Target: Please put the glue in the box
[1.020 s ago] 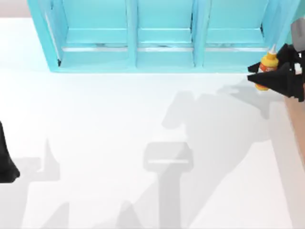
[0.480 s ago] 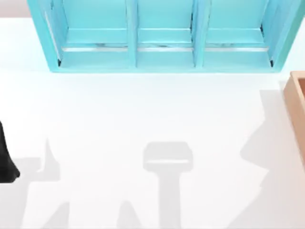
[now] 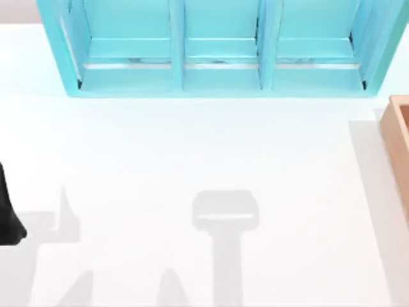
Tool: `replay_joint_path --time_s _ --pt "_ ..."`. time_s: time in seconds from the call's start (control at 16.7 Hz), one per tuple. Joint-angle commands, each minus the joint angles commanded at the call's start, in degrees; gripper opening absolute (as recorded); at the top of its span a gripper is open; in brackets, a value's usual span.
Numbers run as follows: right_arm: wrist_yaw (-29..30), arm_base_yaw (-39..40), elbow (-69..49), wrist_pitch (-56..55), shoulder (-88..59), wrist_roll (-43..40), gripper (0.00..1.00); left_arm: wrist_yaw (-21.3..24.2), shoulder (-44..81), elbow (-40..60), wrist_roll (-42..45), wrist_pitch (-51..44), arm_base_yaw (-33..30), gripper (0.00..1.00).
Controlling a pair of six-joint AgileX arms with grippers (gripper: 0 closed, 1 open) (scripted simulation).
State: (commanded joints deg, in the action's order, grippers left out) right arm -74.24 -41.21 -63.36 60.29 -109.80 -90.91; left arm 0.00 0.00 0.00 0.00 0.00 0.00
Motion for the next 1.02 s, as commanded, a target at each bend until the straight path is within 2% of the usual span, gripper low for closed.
replay_joint_path --time_s 0.54,0.72,1.02 --pt "1.94 -11.31 1.66 7.46 0.64 -21.59 0.00 0.00 0.00 0.00 0.00 0.00 0.00 1.00" --pt "3.39 -13.02 1.58 7.54 1.32 -25.01 0.00 0.00 0.00 0.00 0.00 0.00 0.00 1.00" --pt "3.65 -13.34 1.58 7.49 1.45 -25.52 0.00 0.00 0.00 0.00 0.00 0.00 0.00 1.00"
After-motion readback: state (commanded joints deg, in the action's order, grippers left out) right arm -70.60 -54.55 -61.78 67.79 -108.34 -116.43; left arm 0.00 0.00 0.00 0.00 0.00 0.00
